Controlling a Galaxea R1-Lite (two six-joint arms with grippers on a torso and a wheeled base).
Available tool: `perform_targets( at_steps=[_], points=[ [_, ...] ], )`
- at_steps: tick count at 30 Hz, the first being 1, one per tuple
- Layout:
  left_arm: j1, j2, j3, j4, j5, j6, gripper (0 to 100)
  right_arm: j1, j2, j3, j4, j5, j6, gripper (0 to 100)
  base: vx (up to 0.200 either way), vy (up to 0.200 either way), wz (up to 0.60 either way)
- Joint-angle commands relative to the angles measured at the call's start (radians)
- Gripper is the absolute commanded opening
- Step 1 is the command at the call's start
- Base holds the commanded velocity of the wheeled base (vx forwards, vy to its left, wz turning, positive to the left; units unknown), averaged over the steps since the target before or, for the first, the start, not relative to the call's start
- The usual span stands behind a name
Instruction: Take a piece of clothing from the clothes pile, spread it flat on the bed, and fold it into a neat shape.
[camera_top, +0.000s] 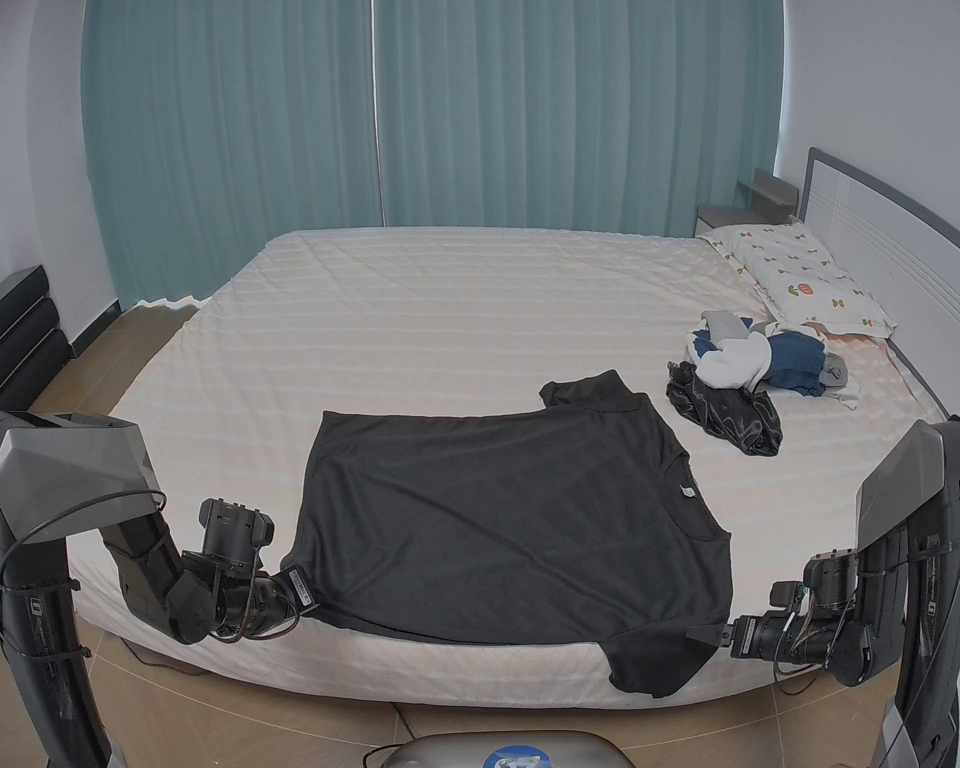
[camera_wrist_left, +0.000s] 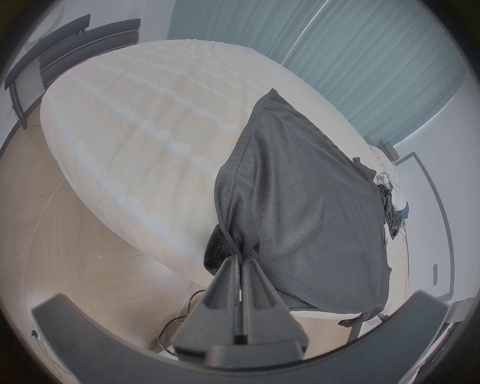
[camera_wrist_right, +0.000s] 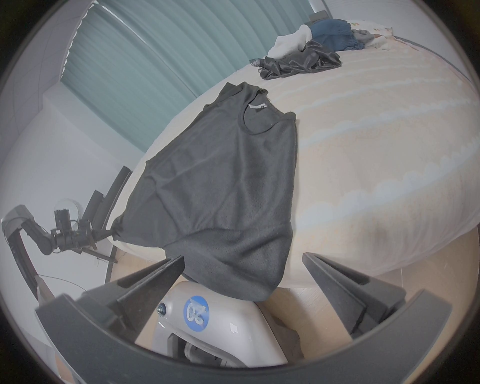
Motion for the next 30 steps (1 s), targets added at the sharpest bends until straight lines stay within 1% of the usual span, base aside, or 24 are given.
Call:
perform_targets(
  at_steps=[1,2,6,11,12,16,22,26,27,30],
  points=[
    [-0.001,0.003,0.000,0.000,0.000,0.000,0,0.010,0.030,0.001,-0.009,0.001,-0.013,100,0.000,0.000,0.00],
    [-0.001,0.005,-0.002,0.000,0.000,-0.002,0,0.024,0.037,-0.002,-0.010,0.001,-0.026,100,0.000,0.000,0.00],
    [-0.001,0.006,-0.003,0.000,0.000,-0.002,0,0.044,0.040,-0.008,-0.010,0.001,-0.028,100,0.000,0.000,0.00],
    [0.001,0.008,-0.005,0.000,0.000,-0.002,0,0.044,0.039,-0.019,-0.010,0.001,-0.025,100,0.000,0.000,0.00],
    [0.001,0.008,-0.006,0.000,0.000,-0.002,0,0.041,0.037,-0.019,-0.010,0.001,-0.023,0,0.000,0.000,0.00],
    [0.001,0.008,-0.005,0.000,0.000,-0.002,0,0.032,0.022,-0.011,-0.012,0.004,-0.013,0,0.000,0.000,0.00],
    [0.007,0.006,-0.006,0.000,0.000,-0.002,0,-0.017,-0.019,-0.019,-0.012,0.006,0.018,0,0.000,0.000,0.00],
    [0.009,0.002,-0.008,0.000,0.000,-0.002,0,-0.013,-0.035,-0.031,-0.012,0.003,0.044,0,0.000,0.000,0.00],
    [0.015,0.003,-0.014,0.000,0.000,-0.003,0,-0.011,-0.070,-0.055,-0.010,0.003,0.053,0,0.000,0.000,0.00],
    [0.019,0.008,-0.015,-0.002,0.000,-0.005,0,-0.011,-0.118,-0.086,-0.009,0.007,0.046,0,0.000,0.000,0.00]
  ],
)
